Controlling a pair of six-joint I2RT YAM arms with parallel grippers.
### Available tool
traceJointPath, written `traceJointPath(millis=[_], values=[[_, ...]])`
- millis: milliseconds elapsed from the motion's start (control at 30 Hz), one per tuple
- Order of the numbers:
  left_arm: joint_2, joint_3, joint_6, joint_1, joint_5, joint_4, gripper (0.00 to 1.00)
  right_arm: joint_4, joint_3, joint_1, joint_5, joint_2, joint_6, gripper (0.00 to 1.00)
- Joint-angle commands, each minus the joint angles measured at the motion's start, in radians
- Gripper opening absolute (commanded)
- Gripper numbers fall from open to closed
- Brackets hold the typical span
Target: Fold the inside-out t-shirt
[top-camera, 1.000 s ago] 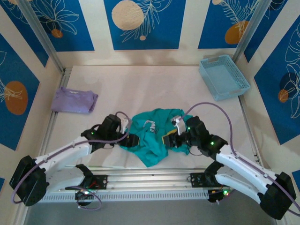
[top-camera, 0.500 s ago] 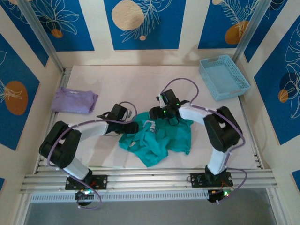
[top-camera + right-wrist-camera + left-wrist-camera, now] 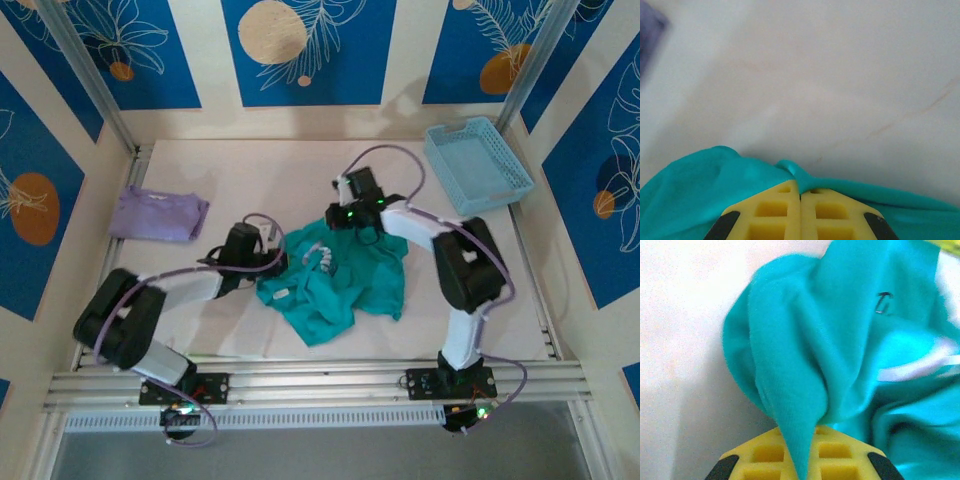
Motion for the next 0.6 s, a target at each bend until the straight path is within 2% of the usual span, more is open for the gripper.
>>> traceJointPath(millis=[0, 67, 133, 167, 200, 233, 267, 300, 333, 400, 467, 567], values=[[-0.196, 0.074, 0.076, 0.009, -0.025, 0.146, 0.00, 0.158, -0.054, -0.046, -0.069, -0.282, -0.072, 0.00], [-0.302, 0.091, 0.120, 0.008, -0.018, 0.140, 0.00, 0.198, -0.127, -0.061, -0.081, -0.432, -0.086, 0.00], [-0.380, 0.092, 0.154, 0.004, -0.032, 0.068, 0.00, 0.179, -0.191, -0.062, -0.083, -0.553, -0.092, 0.00], [-0.408, 0.089, 0.168, 0.003, -0.030, 0.012, 0.02, 0.157, -0.234, -0.059, -0.078, -0.608, -0.083, 0.00], [-0.437, 0.079, 0.182, 0.001, -0.018, -0.056, 0.11, 0.137, -0.281, -0.054, -0.074, -0.653, -0.074, 0.00], [-0.464, 0.057, 0.187, -0.004, -0.003, -0.119, 0.25, 0.106, -0.338, -0.043, -0.054, -0.707, -0.061, 0.03], [-0.491, 0.027, 0.186, -0.005, 0.012, -0.183, 0.41, 0.064, -0.395, -0.026, -0.020, -0.756, -0.045, 0.13], [-0.516, 0.001, 0.179, -0.006, 0.026, -0.236, 0.47, 0.029, -0.448, -0.006, 0.009, -0.800, -0.033, 0.23], [-0.541, -0.024, 0.165, -0.007, 0.041, -0.293, 0.52, -0.010, -0.504, 0.022, 0.045, -0.847, -0.025, 0.31], [-0.600, -0.062, 0.149, -0.007, 0.081, -0.380, 0.59, -0.074, -0.599, 0.092, 0.161, -0.943, -0.013, 0.39], [-0.643, -0.098, 0.111, -0.010, 0.066, -0.404, 0.68, -0.066, -0.682, 0.152, 0.238, -1.021, 0.010, 0.48], [-0.597, -0.092, 0.055, -0.010, -0.017, -0.387, 0.72, 0.070, -0.732, 0.176, 0.150, -0.976, 0.049, 0.56]])
